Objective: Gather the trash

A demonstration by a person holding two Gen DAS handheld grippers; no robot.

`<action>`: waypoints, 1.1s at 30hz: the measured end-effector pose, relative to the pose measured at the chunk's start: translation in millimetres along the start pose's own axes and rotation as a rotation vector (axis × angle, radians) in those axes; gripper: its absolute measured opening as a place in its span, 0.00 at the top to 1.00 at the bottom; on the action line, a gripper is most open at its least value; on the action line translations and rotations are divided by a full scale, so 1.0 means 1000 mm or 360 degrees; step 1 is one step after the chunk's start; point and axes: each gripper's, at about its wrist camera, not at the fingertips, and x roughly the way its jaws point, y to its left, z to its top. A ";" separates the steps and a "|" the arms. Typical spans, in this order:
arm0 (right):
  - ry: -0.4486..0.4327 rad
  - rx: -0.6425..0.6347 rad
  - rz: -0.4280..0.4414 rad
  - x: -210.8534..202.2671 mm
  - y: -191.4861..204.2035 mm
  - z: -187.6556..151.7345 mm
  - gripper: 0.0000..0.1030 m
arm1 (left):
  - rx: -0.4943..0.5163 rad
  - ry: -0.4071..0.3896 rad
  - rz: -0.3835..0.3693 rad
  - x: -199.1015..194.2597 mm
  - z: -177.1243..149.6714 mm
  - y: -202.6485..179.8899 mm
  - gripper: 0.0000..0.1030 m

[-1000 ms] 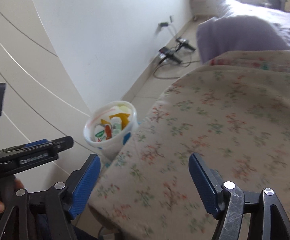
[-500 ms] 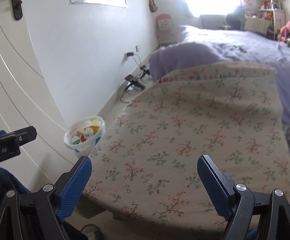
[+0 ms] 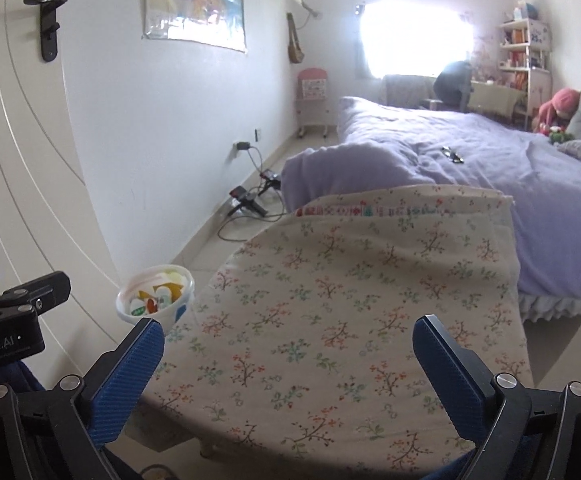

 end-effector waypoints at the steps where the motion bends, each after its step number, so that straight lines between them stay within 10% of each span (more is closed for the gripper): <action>1: 0.0001 0.0015 -0.0010 0.001 -0.001 0.000 0.01 | -0.0003 0.0001 0.0000 0.001 0.000 0.001 0.10; 33: 0.0071 0.0051 0.0002 0.024 0.005 -0.005 0.01 | 0.0022 0.0083 0.0025 0.029 -0.003 -0.003 0.10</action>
